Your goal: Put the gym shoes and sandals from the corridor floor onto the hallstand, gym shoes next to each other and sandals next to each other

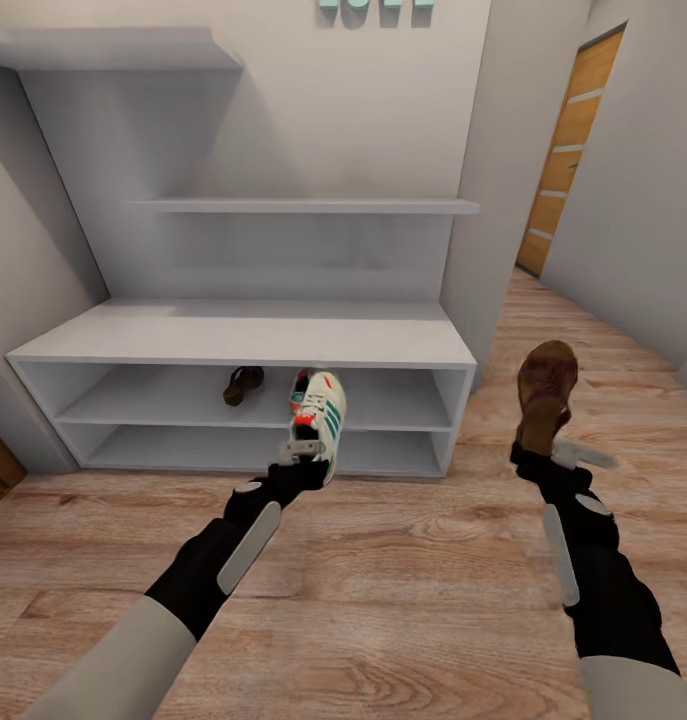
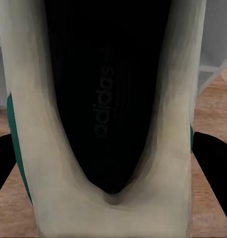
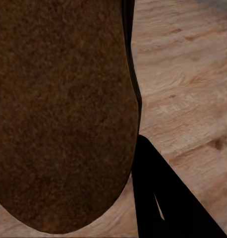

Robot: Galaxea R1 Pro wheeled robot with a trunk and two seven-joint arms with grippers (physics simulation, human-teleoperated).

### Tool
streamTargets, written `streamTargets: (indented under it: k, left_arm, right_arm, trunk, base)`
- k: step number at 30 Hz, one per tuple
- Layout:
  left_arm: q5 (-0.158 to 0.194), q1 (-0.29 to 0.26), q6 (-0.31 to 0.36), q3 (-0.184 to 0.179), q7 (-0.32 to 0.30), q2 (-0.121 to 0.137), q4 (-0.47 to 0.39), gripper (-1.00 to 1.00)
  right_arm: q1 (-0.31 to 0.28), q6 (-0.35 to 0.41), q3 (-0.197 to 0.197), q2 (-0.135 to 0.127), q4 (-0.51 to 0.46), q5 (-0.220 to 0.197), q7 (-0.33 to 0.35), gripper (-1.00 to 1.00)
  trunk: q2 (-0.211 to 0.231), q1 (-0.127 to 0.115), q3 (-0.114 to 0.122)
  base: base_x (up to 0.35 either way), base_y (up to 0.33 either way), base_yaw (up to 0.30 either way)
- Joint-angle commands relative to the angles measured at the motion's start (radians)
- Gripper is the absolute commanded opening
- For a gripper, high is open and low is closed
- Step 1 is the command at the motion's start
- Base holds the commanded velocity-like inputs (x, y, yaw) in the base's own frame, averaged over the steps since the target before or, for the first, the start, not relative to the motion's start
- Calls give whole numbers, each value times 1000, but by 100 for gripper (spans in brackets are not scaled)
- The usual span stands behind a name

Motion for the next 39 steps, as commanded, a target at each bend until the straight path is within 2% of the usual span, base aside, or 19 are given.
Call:
streamTargets:
  k: [1, 2, 3, 4, 5, 6, 7, 9, 10, 11, 13, 14, 16, 18, 23, 26, 32, 36, 39]
  left_arm:
    - [10, -1, 14, -2, 11, 1, -1, -100]
    - [10, -1, 22, -2, 11, 2, -1, -100]
    - [9, -1, 29, -3, 12, 3, -1, -100]
    - [9, -1, 32, -4, 13, 3, -1, -100]
    - [10, -1, 35, -5, 14, 6, 0, -100]
    - [10, -1, 36, -7, 14, 10, 0, -100]
    - [12, -1, 40, -12, 14, 11, 5, -100]
    - [13, -1, 77, -13, 13, 10, 9, -100]
    - [13, -1, 184, -13, 11, -5, 15, -100]
    - [13, -2, 264, -9, 8, -29, 69, -100]
    - [13, -6, 286, -7, 9, -54, 138, -100]
    - [10, -11, 296, -6, 10, -79, 225, -100]
    - [9, -25, 302, -5, 11, -96, 304, -100]
    - [8, -40, 303, -4, 10, -101, 339, -100]
    - [9, -50, 278, -6, 9, -107, 373, -100]
    - [10, -51, 195, -6, 9, -108, 398, -100]
    - [11, -51, 16, -5, 8, -111, 451, -100]
    - [10, -52, -41, -5, 8, -112, 449, -100]
    - [7, -53, -55, -5, 9, -112, 413, -100]
  right_arm:
    - [0, 23, -80, -3, -9, -47, -8, -100]
    - [0, 54, -160, -9, -17, -67, -7, -100]
    - [0, 106, -267, -28, -25, -84, -6, -100]
    - [0, 135, -326, -45, -28, -90, -6, -100]
    - [0, 161, -394, -77, -31, -92, -5, -100]
    - [0, 171, -426, -100, -33, -93, -5, -100]
    - [0, 183, -476, -159, -35, -93, -5, -100]
    - [0, 187, -512, -218, -36, -92, -5, -100]
    - [0, 194, -584, -295, -37, -91, -5, -100]
    - [0, 216, -685, -363, -37, -90, -5, -100]
    - [0, 235, -739, -393, -37, -89, -5, -100]
    - [0, 255, -776, -414, -37, -89, -5, -100]
    - [0, 270, -799, -431, -37, -87, -5, -100]
    - [0, 277, -809, -437, -37, -70, -5, -100]
    - [0, 283, -815, -442, -37, 73, -5, -100]
    - [0, 284, -816, -442, -37, 124, -5, -100]
    - [0, 284, -817, -442, -37, 142, -5, -100]
    - [0, 283, -817, -442, -37, 144, -5, -100]
    - [0, 283, -817, -442, -37, 145, -5, -100]
  trunk:
    - [0, 0, -1]
    - [0, 0, -1]
    - [0, 0, -1]
    - [0, 0, -1]
    - [0, 0, -1]
    - [0, 0, -1]
    - [0, 0, -1]
    - [0, 0, -1]
    - [0, 0, -1]
    - [0, 0, -1]
    - [0, 0, -1]
    - [0, 0, -1]
    - [0, 0, -1]
    - [0, 0, -1]
    - [0, 0, -1]
    - [0, 0, -1]
    - [0, 0, -1]
    - [0, 0, -1]
    - [0, 0, -1]
  base:
    - [0, 0, 0]
    - [0, 0, 0]
    - [0, 0, 0]
    - [0, 0, 0]
    - [0, 0, 0]
    - [0, 0, 0]
    - [0, 0, 0]
    - [0, 0, 0]
    - [0, 0, 0]
    - [0, 0, 0]
    - [0, 0, 0]
    - [0, 0, 0]
    - [0, 0, 0]
    - [0, 0, 0]
    - [0, 0, 0]
    - [0, 0, 0]
    - [0, 0, 0]
    - [0, 0, 0]
    - [0, 0, 0]
